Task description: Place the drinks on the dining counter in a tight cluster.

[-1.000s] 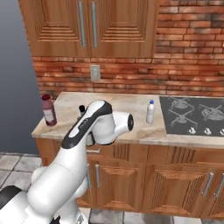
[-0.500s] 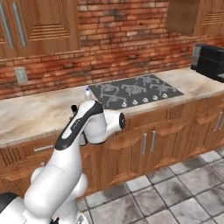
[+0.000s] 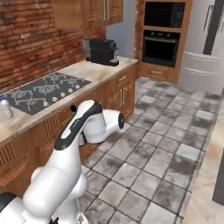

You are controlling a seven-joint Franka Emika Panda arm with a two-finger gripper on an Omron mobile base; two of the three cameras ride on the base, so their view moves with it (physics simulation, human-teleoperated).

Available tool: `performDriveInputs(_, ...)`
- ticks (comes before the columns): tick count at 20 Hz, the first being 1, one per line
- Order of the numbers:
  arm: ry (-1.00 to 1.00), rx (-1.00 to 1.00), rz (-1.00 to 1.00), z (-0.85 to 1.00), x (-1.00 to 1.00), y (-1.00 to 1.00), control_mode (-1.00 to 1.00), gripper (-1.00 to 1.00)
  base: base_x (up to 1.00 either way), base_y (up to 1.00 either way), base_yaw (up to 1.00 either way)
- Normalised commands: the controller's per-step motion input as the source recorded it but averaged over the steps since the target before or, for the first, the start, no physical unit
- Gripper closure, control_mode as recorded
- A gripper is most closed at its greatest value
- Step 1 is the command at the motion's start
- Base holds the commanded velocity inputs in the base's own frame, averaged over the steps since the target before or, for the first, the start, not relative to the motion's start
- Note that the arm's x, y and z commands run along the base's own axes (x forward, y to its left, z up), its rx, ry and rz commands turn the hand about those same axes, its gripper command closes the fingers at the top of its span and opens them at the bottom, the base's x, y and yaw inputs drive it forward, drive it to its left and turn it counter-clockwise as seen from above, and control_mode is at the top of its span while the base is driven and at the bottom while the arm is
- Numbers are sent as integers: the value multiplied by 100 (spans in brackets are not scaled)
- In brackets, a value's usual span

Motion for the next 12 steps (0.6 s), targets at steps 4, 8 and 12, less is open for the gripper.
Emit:
performDriveInputs(4, 0, 0, 0, 0, 0, 0, 100, 100, 0, 1, -98)
performDriveInputs(8, 0, 0, 0, 0, 0, 0, 100, 100, 0, 1, -100)
performDriveInputs(12, 0, 0, 0, 0, 0, 0, 100, 100, 0, 1, -100)
